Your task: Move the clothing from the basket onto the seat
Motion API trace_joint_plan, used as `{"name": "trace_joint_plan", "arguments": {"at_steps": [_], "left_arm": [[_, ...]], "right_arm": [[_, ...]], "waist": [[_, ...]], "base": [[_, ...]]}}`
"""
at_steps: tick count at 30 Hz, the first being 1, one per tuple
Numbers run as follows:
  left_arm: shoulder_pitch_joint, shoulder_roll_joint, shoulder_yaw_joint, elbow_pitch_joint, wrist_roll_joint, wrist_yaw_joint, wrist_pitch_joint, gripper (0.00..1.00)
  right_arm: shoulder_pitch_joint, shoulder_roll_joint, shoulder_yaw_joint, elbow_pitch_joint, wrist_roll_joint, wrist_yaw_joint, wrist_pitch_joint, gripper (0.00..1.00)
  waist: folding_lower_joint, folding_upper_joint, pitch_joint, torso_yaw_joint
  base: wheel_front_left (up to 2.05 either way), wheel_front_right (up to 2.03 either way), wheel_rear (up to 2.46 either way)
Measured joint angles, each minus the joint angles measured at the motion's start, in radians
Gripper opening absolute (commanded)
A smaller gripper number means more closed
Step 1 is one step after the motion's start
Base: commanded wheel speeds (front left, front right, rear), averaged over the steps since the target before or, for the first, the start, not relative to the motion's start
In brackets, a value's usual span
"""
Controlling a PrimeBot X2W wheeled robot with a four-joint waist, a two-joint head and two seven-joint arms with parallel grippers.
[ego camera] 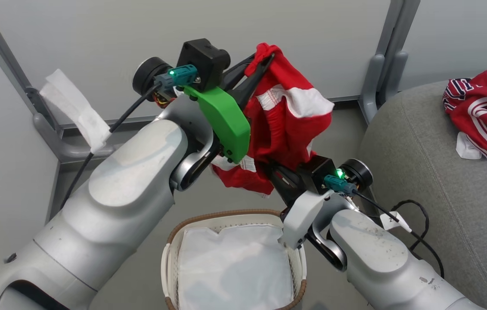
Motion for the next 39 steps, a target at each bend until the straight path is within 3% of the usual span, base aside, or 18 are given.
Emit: {"name": "trace_joint_plan", "arguments": {"at_steps": [9, 10, 11, 14, 15, 16, 27, 39], "left_arm": [[0.023, 0.053, 0.040, 0.064, -0.031, 0.026, -0.009, 0.00], [0.026, 0.058, 0.044, 0.068, -0.034, 0.029, -0.012, 0.05], [0.031, 0.064, 0.049, 0.076, -0.036, 0.031, -0.016, 0.19], [0.044, 0.078, 0.061, 0.095, -0.047, 0.039, -0.021, 0.47], [0.046, 0.084, 0.065, 0.100, -0.051, 0.041, -0.027, 0.77], [0.050, 0.088, 0.067, 0.105, -0.052, 0.042, -0.029, 1.00], [0.121, 0.099, 0.098, 0.116, -0.091, 0.058, -0.086, 1.00], [0.255, 0.069, 0.057, 0.037, -0.086, 0.073, -0.167, 1.00]], "right_arm": [[0.044, 0.000, -0.115, -0.085, -0.099, 0.000, 0.000, 0.00], [0.048, 0.000, -0.132, -0.094, -0.114, 0.000, 0.000, 0.00], [0.051, 0.000, -0.156, -0.107, -0.134, 0.000, 0.000, 0.00], [0.067, 0.000, -0.220, -0.148, -0.183, 0.000, 0.000, 0.00], [0.071, 0.000, -0.243, -0.161, -0.201, 0.000, 0.000, 0.00], [0.073, 0.000, -0.264, -0.176, -0.217, 0.000, 0.000, 0.00], [0.086, -0.006, -0.386, -0.236, -0.325, 0.000, 0.000, 0.00], [0.084, -0.079, -0.478, -0.276, -0.373, 0.000, 0.000, 0.00]], "waist": [[0.0000, 0.0000, 0.009, -0.039], [0.0000, 0.0000, 0.010, -0.043], [0.0000, 0.0000, 0.011, -0.047], [0.0000, 0.0000, 0.014, -0.058], [0.0000, 0.0000, 0.016, -0.062], [0.0000, 0.0000, 0.017, -0.065], [0.0000, 0.0000, 0.032, -0.100], [0.0000, 0.0000, 0.049, -0.176]], "base": [[0.00, 0.00, 0.00], [0.00, 0.00, 0.00], [0.00, 0.00, 0.00], [0.00, 0.00, 0.00], [0.00, 0.00, 0.00], [0.00, 0.00, 0.00], [0.00, 0.00, 0.00], [0.00, 0.00, 0.00]]}}
